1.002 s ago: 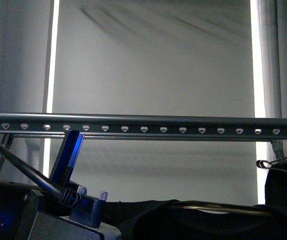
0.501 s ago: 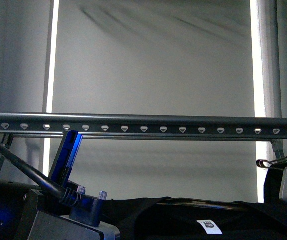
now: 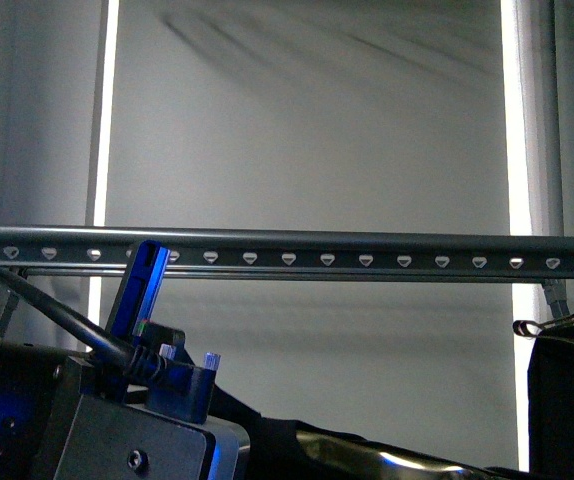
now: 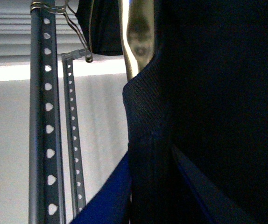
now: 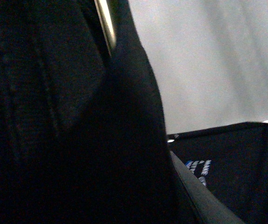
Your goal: Hang clothes on hanger
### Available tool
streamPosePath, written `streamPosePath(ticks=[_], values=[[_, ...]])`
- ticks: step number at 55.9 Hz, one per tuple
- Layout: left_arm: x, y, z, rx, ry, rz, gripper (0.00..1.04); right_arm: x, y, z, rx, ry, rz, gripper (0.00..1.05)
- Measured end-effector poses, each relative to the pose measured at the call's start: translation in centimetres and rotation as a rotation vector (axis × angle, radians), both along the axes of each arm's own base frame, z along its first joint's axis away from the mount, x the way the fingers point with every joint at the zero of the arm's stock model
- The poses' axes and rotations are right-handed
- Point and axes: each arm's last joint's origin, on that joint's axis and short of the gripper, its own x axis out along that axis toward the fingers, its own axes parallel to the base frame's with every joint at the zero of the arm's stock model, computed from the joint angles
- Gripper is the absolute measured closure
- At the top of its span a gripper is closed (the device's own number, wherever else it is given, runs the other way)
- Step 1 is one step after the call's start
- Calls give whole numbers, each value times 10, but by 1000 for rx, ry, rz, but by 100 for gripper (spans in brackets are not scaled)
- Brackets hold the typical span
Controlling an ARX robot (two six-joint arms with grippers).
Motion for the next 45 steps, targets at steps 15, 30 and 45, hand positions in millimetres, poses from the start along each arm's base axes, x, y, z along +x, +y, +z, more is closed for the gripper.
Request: streamPosePath(ticks=[15,30,45], values=[[0,0,2,-2,-7,-3,29,-5,-36,-13,242,245,-128,94],[14,29,30,-1032,241,701,7,-5,-63,-16,447,344,-202,95],[26,90,38,-1888,402,1014,7,3,-71,5,620,370,-239,95]])
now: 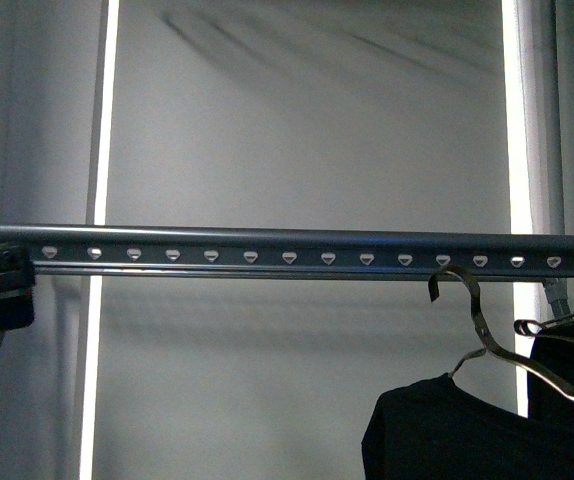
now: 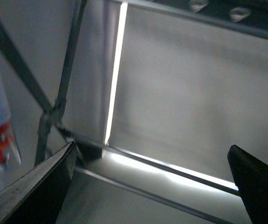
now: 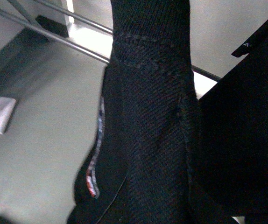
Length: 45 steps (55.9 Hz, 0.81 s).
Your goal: Hang clothes on hanger
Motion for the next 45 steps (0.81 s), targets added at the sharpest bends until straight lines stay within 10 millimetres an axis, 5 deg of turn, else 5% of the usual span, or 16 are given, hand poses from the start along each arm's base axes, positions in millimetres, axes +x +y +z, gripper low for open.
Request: streamPosePath(ticks=[5,14,25,40,45], values=[[4,10,-16,-210,70,-9,7,8,-2,14,94,17,-37,95],[6,4,-21,-247,36,-124,10,26,-7,38,257,53,-115,95],[-48,-1,-38,94,-48,-319,48,50,-8,63,485,82,-211,95],[-100,0,-89,156,-5,-318,102,62,26,94,535,48,-165,96],[-115,0,-99,163,-7,-318,101,64,33,104,536,36,-165,96]])
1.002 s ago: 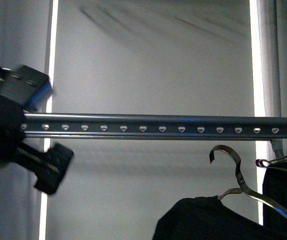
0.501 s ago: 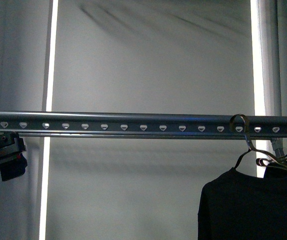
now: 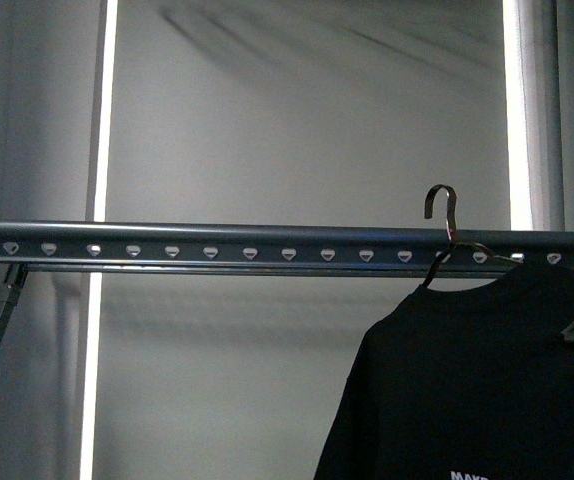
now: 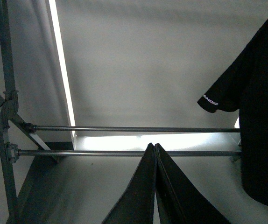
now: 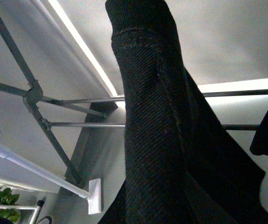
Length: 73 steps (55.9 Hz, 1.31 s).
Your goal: Hang clothes on hanger
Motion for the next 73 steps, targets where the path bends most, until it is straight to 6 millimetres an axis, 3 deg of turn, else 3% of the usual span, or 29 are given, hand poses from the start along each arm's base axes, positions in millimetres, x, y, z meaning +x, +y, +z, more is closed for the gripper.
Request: streamPosePath(ticks=[12,18,31,40,45,55,60,65,73], values=[[-23,0,-15,1,-4,0,101,15,-2,11,26,27,-59,96],[-35,0,-22,1,-3,0,101,28,-9,0,47,76,-102,96],[-51,0,-31,1,-2,0,101,32,-14,-13,47,95,-127,96],[-61,0,-36,1,-3,0,101,26,1,-38,43,106,-74,94],[-66,0,-39,2,-2,0,101,13,19,-44,36,70,-16,74],[-71,0,-42,4,-20,3,101,-18,38,-43,14,-56,47,48],[-76,0,-40,4,-27,2,101,-49,47,-48,-7,-118,89,26],[-80,0,-40,4,-28,2,101,-87,44,-46,-73,-291,6,6],[-85,0,-39,4,-31,2,101,-163,43,-40,-146,-596,-139,9]])
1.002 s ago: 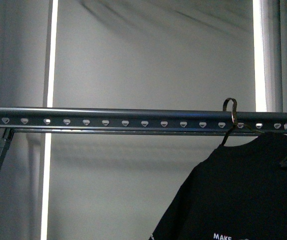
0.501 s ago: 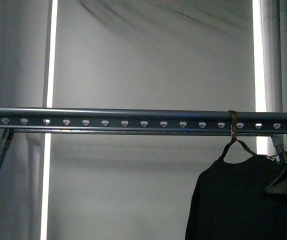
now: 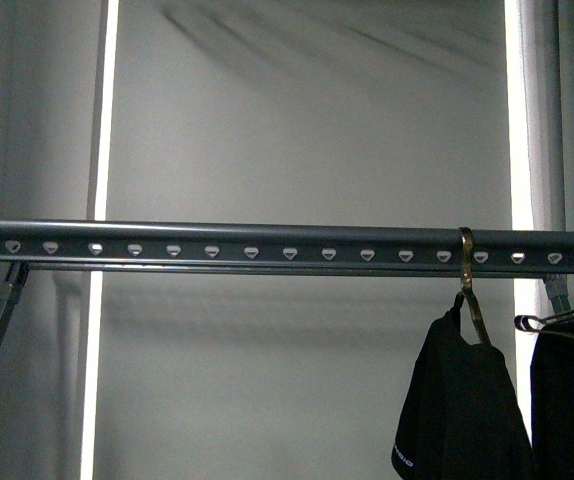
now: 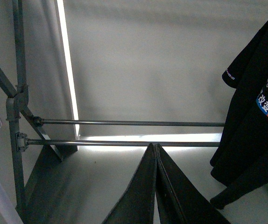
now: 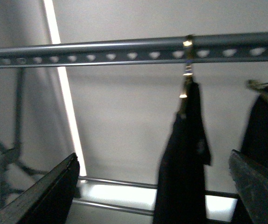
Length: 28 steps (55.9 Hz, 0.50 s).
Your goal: Hang clothes on hanger
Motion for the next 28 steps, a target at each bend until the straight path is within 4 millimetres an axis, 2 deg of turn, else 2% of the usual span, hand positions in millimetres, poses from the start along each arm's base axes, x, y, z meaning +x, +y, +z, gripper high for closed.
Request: streamPosePath(ticks=[5,8,10,18,26,28], values=[[-2,0,0,0,0,-1,101,-44,-1,-9,-8,81,-186,23],[-4,0,0,0,2,1,101,-78,-2,-41,-30,167,-238,37],[-5,0,0,0,-1,0,101,-85,-2,-54,-37,174,-243,46],[-8,0,-1,0,2,-1,101,-87,-2,-77,-46,177,-242,76],[-13,0,-3,0,15,1,101,-88,-2,-89,-47,172,-241,103],[-17,0,-5,0,33,-1,101,-88,-2,-93,-50,174,-242,102]])
